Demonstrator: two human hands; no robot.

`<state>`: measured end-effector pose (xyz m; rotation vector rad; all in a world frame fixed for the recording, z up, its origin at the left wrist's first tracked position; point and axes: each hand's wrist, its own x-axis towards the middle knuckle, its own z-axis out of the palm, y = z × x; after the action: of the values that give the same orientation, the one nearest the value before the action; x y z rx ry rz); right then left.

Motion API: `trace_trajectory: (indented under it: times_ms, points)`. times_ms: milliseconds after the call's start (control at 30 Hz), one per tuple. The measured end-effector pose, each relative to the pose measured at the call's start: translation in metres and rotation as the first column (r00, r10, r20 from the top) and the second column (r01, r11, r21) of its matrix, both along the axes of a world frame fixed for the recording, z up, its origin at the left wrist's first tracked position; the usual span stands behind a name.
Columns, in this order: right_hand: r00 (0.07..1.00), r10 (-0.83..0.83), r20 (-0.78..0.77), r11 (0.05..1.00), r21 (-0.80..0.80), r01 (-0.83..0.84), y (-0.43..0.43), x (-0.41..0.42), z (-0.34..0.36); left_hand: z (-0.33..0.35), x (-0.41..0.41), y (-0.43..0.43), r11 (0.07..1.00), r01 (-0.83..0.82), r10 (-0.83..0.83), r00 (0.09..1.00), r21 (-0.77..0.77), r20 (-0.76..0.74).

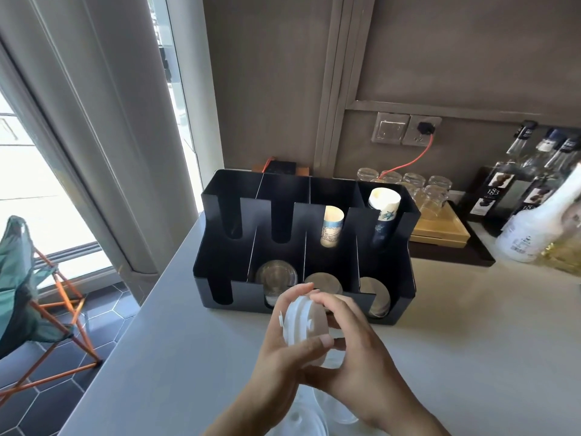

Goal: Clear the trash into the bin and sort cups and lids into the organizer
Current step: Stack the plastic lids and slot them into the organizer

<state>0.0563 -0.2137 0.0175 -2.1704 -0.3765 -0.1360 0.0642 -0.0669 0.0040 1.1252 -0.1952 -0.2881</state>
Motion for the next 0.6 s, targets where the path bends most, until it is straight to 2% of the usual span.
trace_trajectory:
  times_ms: [100, 367, 600]
  points:
    - [0.996, 0.036, -0.079, 0.998, 0.052, -0.032, -0.002, 0.005, 0.000, -0.004, 0.003, 0.004, 1.000, -0.011, 0.010, 1.000, -0.012, -0.027]
    - [0.997, 0.063, -0.044, 0.977, -0.203, -0.070, 0.001, 0.012, -0.002, -0.013, 0.009, 0.005, 0.997, -0.060, 0.065, 0.994, 0.054, -0.088]
    - [0.995, 0.103, 0.004, 0.972, -0.210, -0.100, 0.003, 0.015, 0.004, -0.002, 0.016, 0.007, 0.999, 0.023, -0.024, 0.998, -0.023, -0.060]
